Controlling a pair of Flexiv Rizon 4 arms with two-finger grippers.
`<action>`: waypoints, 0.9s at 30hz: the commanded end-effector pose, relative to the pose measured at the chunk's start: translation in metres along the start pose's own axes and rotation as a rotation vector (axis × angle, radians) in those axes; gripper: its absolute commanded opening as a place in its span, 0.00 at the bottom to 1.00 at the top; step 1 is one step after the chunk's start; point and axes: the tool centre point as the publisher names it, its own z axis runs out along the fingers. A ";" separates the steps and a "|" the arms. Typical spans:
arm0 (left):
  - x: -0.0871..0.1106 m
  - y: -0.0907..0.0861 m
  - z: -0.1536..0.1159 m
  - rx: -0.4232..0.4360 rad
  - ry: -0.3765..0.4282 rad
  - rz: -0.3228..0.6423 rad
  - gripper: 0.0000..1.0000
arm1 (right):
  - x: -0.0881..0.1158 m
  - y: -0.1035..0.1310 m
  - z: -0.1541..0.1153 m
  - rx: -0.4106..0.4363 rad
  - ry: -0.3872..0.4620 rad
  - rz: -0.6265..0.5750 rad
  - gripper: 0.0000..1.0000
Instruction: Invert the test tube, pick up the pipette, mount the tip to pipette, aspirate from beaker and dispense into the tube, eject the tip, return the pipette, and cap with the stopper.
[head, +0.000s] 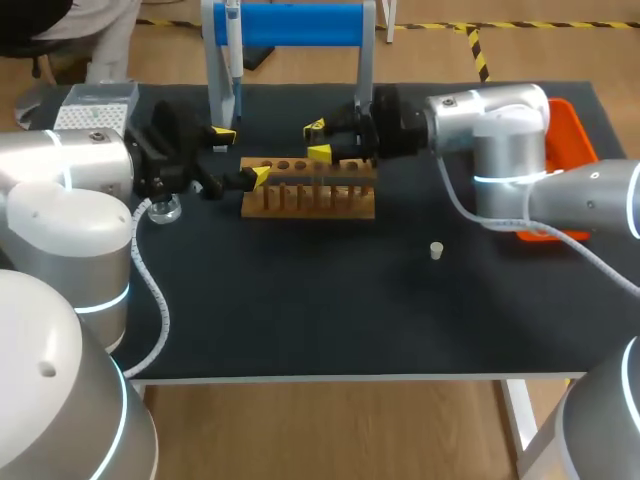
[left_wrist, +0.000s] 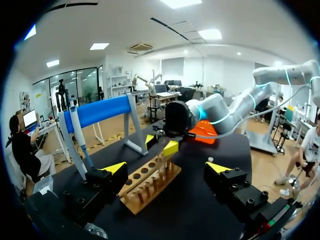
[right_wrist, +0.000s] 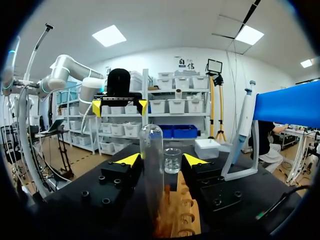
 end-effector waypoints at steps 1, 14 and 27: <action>0.000 0.001 -0.001 0.003 0.002 0.000 1.00 | -0.001 -0.001 0.002 -0.001 0.000 0.001 0.50; 0.000 0.001 -0.001 0.003 0.002 0.000 1.00 | 0.000 0.000 0.001 -0.015 -0.012 0.007 0.00; 0.000 0.001 -0.001 0.003 0.002 0.000 1.00 | 0.003 0.004 0.002 -0.027 -0.017 0.006 0.00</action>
